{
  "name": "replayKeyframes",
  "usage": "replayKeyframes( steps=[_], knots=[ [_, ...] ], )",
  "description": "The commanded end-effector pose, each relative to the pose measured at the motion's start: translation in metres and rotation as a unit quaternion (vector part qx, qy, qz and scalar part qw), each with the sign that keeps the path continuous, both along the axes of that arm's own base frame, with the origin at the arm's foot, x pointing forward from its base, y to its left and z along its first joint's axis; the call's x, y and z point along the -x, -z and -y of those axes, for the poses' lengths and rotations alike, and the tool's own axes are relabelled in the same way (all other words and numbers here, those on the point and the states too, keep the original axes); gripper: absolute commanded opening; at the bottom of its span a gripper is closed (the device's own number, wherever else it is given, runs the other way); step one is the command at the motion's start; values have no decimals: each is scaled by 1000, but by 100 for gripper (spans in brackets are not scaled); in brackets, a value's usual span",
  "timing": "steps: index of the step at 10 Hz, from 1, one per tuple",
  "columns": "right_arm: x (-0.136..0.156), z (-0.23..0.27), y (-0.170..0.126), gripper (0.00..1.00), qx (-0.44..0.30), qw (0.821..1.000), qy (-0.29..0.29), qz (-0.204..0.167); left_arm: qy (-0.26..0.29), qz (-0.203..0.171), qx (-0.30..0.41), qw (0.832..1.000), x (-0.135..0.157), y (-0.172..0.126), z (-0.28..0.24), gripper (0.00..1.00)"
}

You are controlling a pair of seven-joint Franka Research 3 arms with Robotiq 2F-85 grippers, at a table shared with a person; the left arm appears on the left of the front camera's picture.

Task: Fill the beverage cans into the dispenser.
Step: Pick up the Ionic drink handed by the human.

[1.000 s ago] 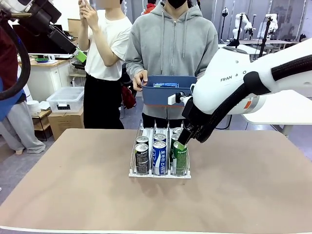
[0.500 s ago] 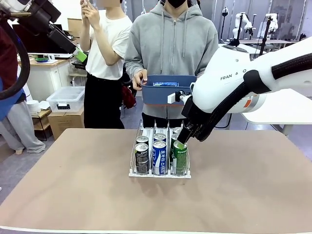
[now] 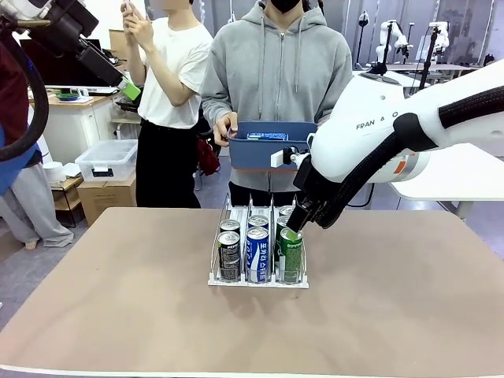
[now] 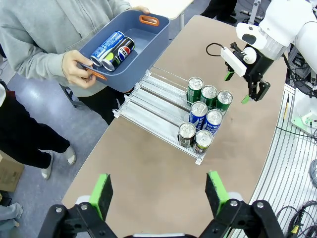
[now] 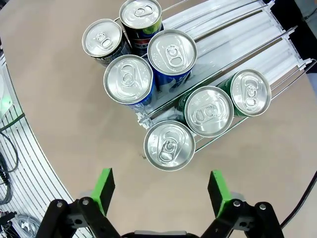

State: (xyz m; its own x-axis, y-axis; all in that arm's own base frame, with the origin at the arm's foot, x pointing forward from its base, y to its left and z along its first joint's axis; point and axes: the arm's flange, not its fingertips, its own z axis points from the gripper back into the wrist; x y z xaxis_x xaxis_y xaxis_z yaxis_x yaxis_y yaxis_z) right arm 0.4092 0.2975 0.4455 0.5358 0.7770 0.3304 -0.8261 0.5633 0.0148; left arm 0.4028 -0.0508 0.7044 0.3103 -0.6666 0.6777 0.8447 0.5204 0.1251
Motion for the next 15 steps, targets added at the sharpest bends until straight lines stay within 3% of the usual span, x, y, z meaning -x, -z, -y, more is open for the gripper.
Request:
replayKeyframes(
  steps=[1,7,9,11,13,15],
  knots=[
    [-1,-2,1,100,3,1000,0,1,-4,0,0,1000,-1,0,-2,100],
    [4,2,-9,100,-18,1000,-1,2,-4,0,0,1000,-1,0,-2,100],
    [10,24,-37,100,-63,997,-30,-21,-4,0,0,1000,-1,0,-2,100],
    [6,43,-69,100,-67,998,-7,-19,-4,0,0,1000,-1,0,-2,100],
    [-5,71,-104,100,-75,996,7,-51,-4,0,0,1000,-1,0,-2,100],
    [-9,87,-141,100,-62,997,22,-38,-4,0,0,1000,-1,0,-2,100]
  ],
)
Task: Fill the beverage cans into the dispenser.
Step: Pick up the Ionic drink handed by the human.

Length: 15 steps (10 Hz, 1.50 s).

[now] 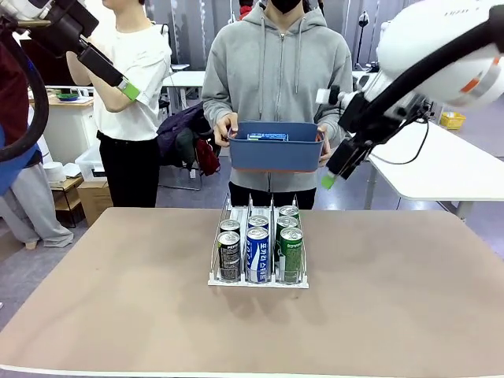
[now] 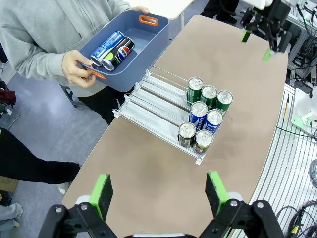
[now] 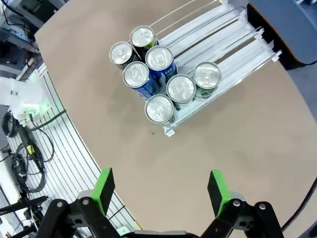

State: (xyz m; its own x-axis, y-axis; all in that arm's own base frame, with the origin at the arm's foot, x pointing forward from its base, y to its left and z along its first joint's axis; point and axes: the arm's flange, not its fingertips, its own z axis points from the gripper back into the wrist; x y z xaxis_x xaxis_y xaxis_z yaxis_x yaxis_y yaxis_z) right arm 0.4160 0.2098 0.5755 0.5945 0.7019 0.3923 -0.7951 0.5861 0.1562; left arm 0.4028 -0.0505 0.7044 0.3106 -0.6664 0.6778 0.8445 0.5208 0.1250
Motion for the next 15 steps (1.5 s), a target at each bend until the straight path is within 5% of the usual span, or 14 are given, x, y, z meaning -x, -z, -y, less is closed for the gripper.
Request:
replayKeyframes(
  steps=[1,5,10,15],
  knots=[
    [-5,8,-25,100,11,1000,2,4,-4,0,0,1000,-1,0,-2,100],
    [2,26,-52,100,10,999,47,24,-4,0,0,1000,-1,0,-2,100],
    [-1,24,-53,100,-2,999,25,25,-4,0,0,1000,-1,0,-2,100],
    [-34,71,-113,100,6,991,42,125,-4,0,0,1000,-1,0,-2,100]
  ],
)
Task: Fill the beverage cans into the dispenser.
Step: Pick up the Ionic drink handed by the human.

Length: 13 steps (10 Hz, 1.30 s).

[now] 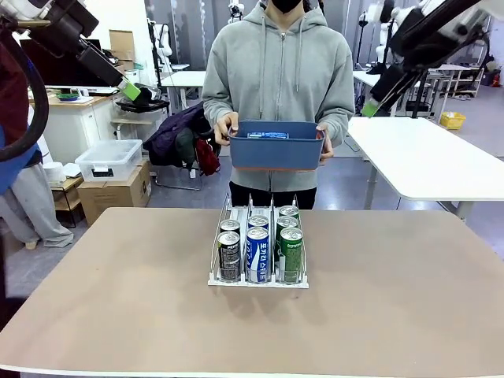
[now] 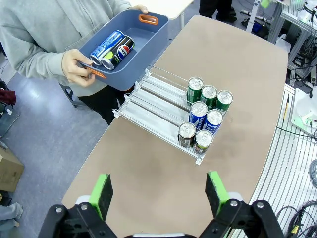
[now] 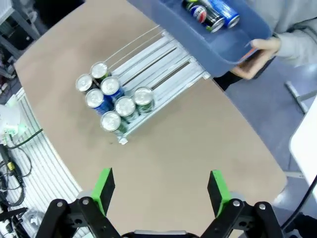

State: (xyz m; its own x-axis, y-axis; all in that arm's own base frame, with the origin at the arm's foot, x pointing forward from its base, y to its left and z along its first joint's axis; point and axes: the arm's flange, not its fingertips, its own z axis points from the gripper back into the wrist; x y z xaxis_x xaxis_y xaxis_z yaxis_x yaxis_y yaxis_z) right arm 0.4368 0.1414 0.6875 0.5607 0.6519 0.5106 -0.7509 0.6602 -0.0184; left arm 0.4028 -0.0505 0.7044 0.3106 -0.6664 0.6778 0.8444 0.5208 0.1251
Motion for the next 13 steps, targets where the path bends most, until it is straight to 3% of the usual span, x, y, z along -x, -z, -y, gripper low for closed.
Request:
replayKeyframes(
  steps=[1,5,13],
  knots=[
    [-21,8,-8,100,-3,1000,0,27,-4,0,0,1000,-1,0,-1,100],
    [-36,11,-20,100,-10,999,17,28,-4,0,0,1000,-1,0,-1,100],
    [-30,12,-22,100,-7,999,8,31,-4,0,0,1000,-1,0,-1,100]
  ],
)
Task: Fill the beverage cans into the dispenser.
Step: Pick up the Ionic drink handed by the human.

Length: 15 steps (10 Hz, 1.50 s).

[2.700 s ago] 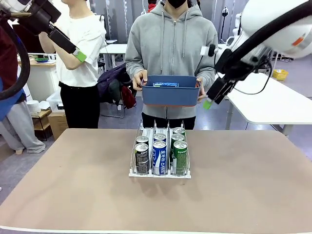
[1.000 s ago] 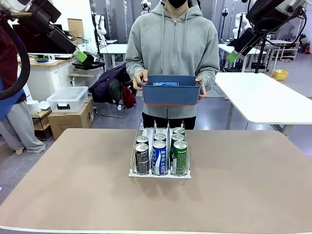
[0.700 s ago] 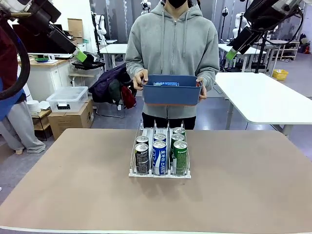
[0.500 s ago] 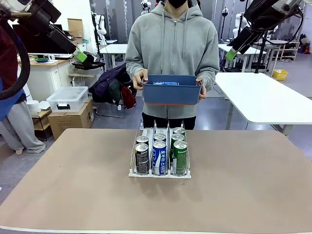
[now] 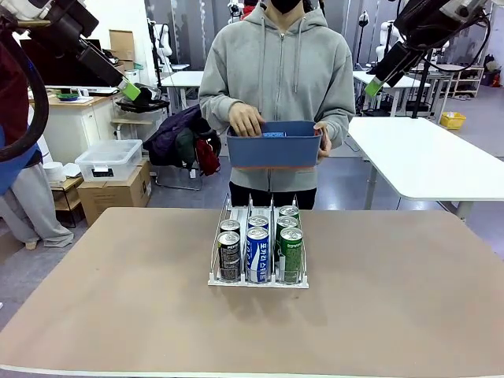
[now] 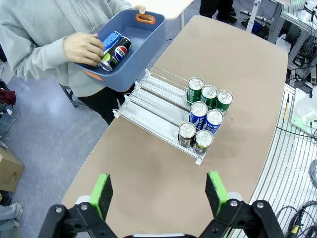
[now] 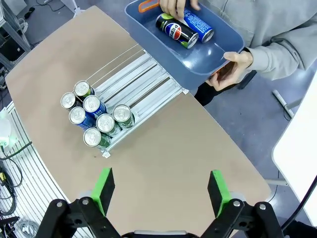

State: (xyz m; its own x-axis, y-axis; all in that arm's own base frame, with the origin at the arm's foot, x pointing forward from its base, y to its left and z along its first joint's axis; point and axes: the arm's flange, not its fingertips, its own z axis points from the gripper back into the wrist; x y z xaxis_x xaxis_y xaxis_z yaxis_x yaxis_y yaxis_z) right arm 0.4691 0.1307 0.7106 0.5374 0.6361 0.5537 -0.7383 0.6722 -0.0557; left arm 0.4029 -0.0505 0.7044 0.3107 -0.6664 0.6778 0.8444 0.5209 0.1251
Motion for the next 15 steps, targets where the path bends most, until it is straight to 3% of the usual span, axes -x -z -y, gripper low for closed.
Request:
replayKeyframes(
  steps=[1,15],
  knots=[
    [2,2,1,100,0,1000,0,0,-4,0,0,1000,-1,0,-1,100],
    [2,2,1,100,0,1000,0,0,-4,0,0,1000,-1,0,-1,100]
  ],
)
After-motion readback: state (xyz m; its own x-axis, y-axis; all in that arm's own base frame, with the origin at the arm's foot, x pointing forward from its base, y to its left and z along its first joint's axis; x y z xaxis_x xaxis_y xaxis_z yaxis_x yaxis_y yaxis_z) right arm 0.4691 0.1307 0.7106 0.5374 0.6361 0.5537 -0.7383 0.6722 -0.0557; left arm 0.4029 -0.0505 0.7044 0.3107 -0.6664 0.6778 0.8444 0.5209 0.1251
